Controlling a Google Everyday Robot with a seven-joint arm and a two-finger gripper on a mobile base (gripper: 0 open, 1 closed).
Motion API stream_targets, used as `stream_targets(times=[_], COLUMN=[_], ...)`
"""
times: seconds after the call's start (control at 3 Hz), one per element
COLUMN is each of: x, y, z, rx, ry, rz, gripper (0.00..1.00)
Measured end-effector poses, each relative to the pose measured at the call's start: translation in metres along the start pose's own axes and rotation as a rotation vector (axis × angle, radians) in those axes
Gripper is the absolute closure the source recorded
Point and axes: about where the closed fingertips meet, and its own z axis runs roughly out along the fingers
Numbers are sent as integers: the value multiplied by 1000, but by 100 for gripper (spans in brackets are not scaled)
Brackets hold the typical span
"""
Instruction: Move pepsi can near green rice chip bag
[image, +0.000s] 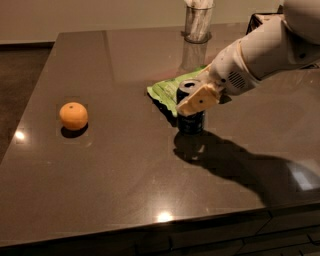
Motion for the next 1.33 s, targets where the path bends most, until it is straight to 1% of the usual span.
stream_targets(times=[0.33,0.67,1.0,1.33], x=[11,25,37,43], y=[-29,-51,-63,-68], z=[-5,-12,-16,-14], rx=[48,93,125,160], ry=[-11,-19,-28,-52], rz=[54,99,133,156], gripper=[100,100,100,82])
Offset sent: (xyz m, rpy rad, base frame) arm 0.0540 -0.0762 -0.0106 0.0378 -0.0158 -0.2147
